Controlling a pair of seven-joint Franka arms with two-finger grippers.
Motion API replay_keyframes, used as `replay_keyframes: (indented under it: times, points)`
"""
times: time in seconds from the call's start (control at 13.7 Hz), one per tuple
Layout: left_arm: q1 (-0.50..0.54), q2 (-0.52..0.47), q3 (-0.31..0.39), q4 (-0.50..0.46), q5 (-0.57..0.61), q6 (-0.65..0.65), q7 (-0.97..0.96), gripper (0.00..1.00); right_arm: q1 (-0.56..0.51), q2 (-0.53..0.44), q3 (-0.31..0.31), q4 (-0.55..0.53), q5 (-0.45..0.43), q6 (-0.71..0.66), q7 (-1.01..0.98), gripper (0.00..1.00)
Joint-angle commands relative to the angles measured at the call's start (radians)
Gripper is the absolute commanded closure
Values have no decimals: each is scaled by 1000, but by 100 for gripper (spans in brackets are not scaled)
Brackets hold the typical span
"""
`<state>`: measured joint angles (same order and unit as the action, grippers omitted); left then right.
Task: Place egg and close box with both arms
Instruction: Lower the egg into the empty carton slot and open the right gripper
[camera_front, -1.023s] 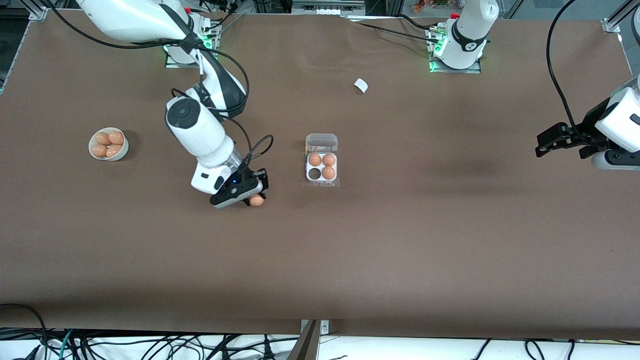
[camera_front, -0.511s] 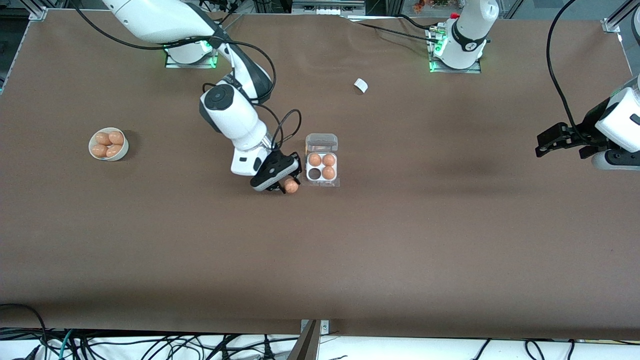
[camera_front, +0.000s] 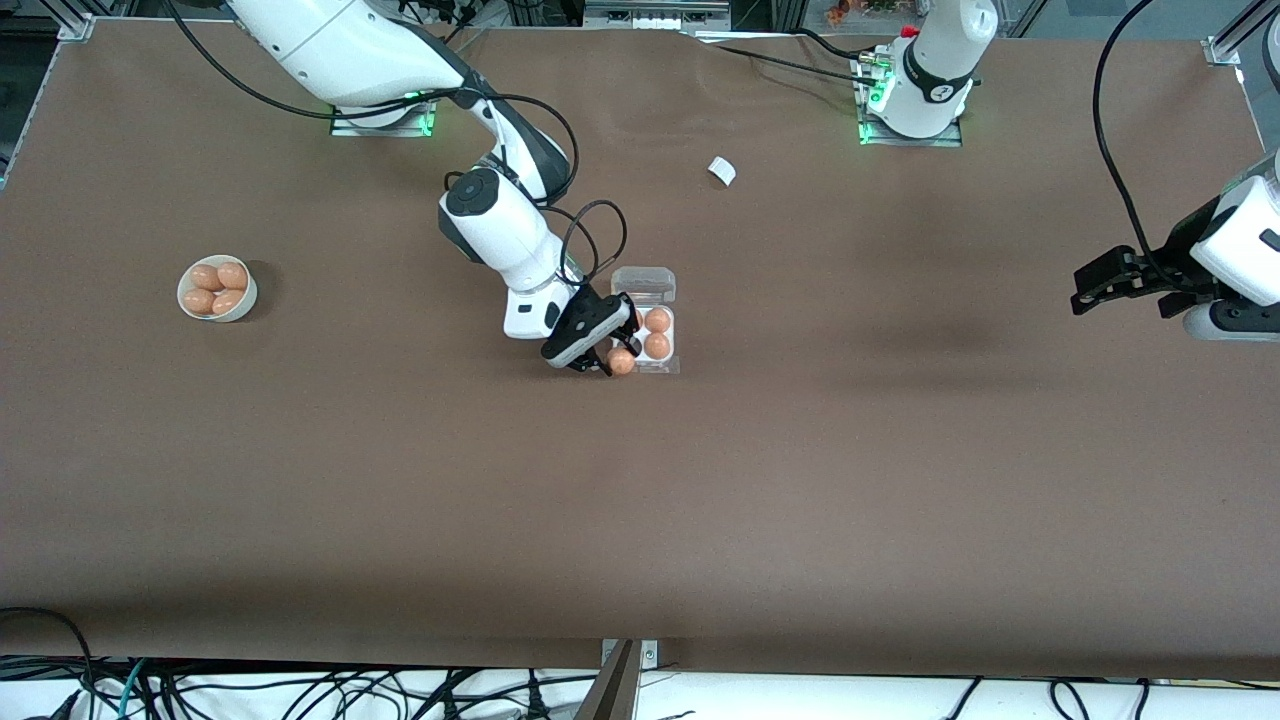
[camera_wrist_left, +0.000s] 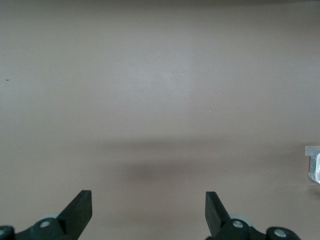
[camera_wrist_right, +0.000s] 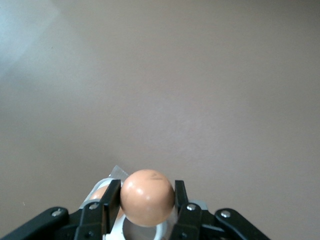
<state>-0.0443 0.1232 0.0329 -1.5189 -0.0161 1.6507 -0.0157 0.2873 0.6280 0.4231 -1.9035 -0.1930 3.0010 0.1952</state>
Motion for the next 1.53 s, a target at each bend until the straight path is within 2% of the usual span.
replay_keyframes:
  times: [0.0, 0.88, 1.46]
  points:
    - [0, 6, 1, 17, -5, -3, -6, 0, 18, 1, -1, 8, 21, 12, -5, 98]
    - [0, 12, 1, 19, -5, -3, -6, 0, 36, 32, 0, -6, 23, 6, 16, 98]
    - [0, 12, 1, 19, -5, -3, -6, 0, 50, 10, -1, -65, 21, 4, 53, 98]
